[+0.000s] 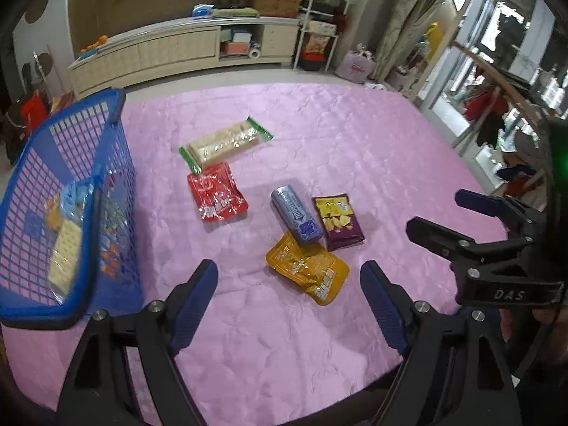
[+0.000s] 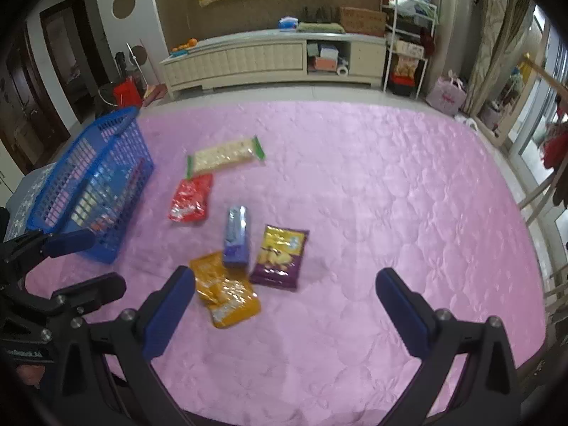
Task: Organize snacks
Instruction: 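Withdraw both tools from the basket toward the remaining snacks, then lower the left tool and grasp the yellow-orange pouch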
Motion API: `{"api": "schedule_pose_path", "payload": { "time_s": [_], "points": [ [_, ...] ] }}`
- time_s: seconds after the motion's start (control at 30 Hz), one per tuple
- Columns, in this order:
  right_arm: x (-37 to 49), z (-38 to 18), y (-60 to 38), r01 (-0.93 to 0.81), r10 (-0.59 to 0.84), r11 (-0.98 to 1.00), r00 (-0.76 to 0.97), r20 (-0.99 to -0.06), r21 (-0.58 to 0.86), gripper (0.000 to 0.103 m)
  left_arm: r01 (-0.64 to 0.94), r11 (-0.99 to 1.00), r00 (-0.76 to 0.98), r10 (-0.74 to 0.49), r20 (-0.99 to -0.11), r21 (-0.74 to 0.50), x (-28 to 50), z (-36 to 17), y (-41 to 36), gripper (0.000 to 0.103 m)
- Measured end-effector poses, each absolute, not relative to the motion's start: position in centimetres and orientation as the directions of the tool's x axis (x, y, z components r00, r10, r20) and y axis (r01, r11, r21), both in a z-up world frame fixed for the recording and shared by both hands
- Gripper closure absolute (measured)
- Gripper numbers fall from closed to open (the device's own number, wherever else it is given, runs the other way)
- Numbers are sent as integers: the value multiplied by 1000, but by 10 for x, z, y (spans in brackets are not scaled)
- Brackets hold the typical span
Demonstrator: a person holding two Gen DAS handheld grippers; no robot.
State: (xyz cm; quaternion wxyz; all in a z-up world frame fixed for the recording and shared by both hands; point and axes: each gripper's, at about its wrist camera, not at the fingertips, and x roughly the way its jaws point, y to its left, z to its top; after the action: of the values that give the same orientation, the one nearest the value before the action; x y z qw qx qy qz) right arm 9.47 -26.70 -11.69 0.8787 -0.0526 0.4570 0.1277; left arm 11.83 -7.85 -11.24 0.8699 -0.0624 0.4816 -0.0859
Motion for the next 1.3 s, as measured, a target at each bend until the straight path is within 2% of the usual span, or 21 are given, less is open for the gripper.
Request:
{"api": "schedule_pose_path", "payload": {
  "time_s": [0.1, 0.13, 0.23, 0.3, 0.33, 0.47, 0.7, 0.9, 1.3],
  "points": [
    [100, -129, -279, -258, 156, 966, 554, -818, 10, 0, 53, 982, 504, -183, -844, -181, 124, -128, -89, 20],
    [101, -132, -282, -258, 153, 966, 553, -819, 7, 0, 44, 984, 495, -170, -852, -171, 126, -133, -92, 16],
    [108, -141, -290, -248, 127, 969, 563, -817, -20, 0, 27, 988, 460, -149, -875, -154, 132, -151, -102, 15],
    [113, -150, -293, -251, 106, 967, 560, -821, -47, 0, 18, 986, 440, -155, -885, -164, 135, -159, -107, 7],
    [114, -153, -293, -251, 100, 967, 561, -822, -53, 0, 8, 985, 429, -157, -890, -170, 138, -164, -110, 0],
    [117, -167, -304, -242, 84, 968, 561, -824, -67, 0, -17, 987, 405, -139, -904, -159, 147, -175, -119, 0],
    [127, -172, -326, -199, 112, 980, 526, -843, 5, 0, -48, 992, 346, -91, -934, -115, 165, -196, -138, 0],
    [132, -182, -331, -176, 85, 984, 496, -864, -5, 0, -129, 988, 286, -41, -957, -81, 181, -217, -143, 0],
    [135, -184, -337, -164, 94, 986, 485, -869, 15, 0, -161, 987, 277, 16, -961, -30, 209, -229, -149, 0]
  ]
}}
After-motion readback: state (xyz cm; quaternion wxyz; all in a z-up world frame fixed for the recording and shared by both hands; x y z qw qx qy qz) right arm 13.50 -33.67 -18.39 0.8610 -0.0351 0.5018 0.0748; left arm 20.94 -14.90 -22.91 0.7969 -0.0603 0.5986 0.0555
